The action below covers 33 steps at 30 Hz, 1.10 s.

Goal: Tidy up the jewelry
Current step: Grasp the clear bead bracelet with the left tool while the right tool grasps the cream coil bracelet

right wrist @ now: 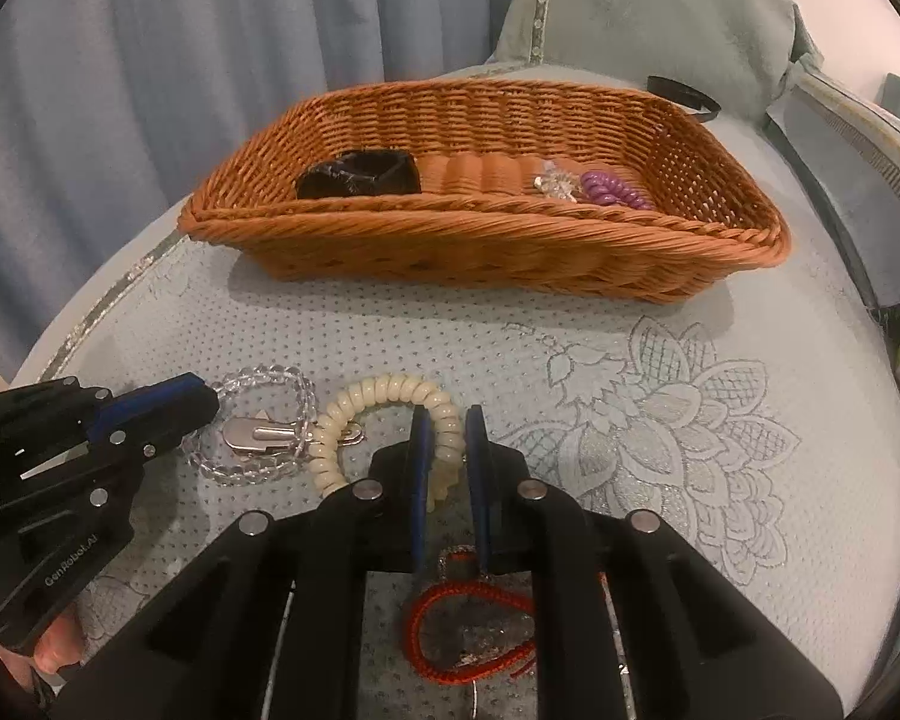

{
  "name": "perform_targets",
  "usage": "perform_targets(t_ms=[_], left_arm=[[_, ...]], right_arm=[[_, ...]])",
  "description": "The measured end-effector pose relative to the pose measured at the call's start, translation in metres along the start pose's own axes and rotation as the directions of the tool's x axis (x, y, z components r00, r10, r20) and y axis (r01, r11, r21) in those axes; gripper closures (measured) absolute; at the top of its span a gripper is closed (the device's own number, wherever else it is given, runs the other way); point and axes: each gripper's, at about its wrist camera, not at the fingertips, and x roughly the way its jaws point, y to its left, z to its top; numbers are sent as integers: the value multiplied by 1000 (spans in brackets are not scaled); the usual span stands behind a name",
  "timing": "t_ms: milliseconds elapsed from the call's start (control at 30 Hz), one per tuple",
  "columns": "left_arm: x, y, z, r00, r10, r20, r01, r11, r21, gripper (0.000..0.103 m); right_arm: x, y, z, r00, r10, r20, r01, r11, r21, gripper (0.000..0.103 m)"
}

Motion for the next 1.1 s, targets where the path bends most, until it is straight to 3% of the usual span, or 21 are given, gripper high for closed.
perform_targets(t_ms=[167,500,800,1100], left_arm=[[-9,2,-1,998,-28,49,28,999,-15,97],[-36,2,-5,975,-121,184,126,992,-15,97],[-55,-8,-4,956,-198,218,203,979,1,97],[-86,-18,37,912,-273,306,272,961,46,97]], right_arm=[[-14,-7,-3,998,14,65,-16,1000,17,93],[-43,-17,-7,976,79,201,-89,995,40,93],[-55,-25,-8,958,126,257,-147,987,63,93],[-72,-35,-1,941,133,312,-174,979,109,93]])
